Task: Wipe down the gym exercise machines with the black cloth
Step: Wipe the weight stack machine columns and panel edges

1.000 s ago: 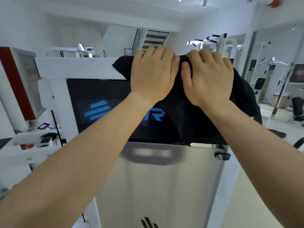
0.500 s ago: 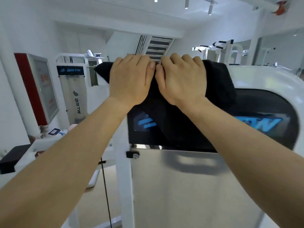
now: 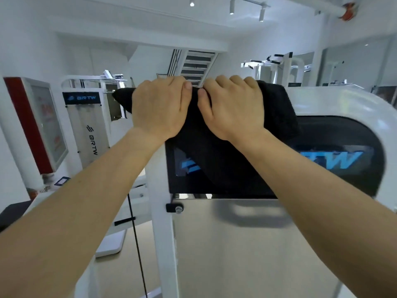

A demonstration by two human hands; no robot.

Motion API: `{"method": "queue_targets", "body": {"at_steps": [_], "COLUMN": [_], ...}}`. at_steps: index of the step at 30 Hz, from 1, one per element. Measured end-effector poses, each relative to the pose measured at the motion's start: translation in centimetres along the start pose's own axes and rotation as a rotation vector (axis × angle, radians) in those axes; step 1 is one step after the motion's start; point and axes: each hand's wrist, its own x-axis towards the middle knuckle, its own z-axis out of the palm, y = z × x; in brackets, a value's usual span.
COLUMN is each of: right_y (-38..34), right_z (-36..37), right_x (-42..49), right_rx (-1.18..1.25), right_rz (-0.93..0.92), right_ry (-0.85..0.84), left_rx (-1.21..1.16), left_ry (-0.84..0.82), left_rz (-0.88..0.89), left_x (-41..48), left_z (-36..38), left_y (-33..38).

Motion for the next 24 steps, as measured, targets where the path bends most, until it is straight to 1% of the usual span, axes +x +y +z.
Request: {"method": "queue_targets", "body": {"at_steps": [8, 15, 19, 24], "right_y": [11.5, 18.6, 19.9, 18.0], "right_z": [-3.3, -5.5, -5.9, -5.4], "right_x": [-3.7, -6.2, -7.0, -5.8], "right_rx": [-0.047, -0.041, -0.048, -0.07], "right_rz": [0.034, 0.114, 0.168, 0.165], "right_ry": [0.002, -0.046, -0.056, -0.043], "left_rx": [-0.041, -0.009, -0.011, -0.04], "left_ry": [-0.04, 0.027, 0.039, 0.011], "left_rz": [0.019, 0.036, 0.059, 0.101], "left_x": [3.5, 5.7, 6.2, 5.8], "left_z": [1.4, 2.5, 2.9, 2.7], "left_y": [11.8, 19.8, 21.7, 19.6]}}
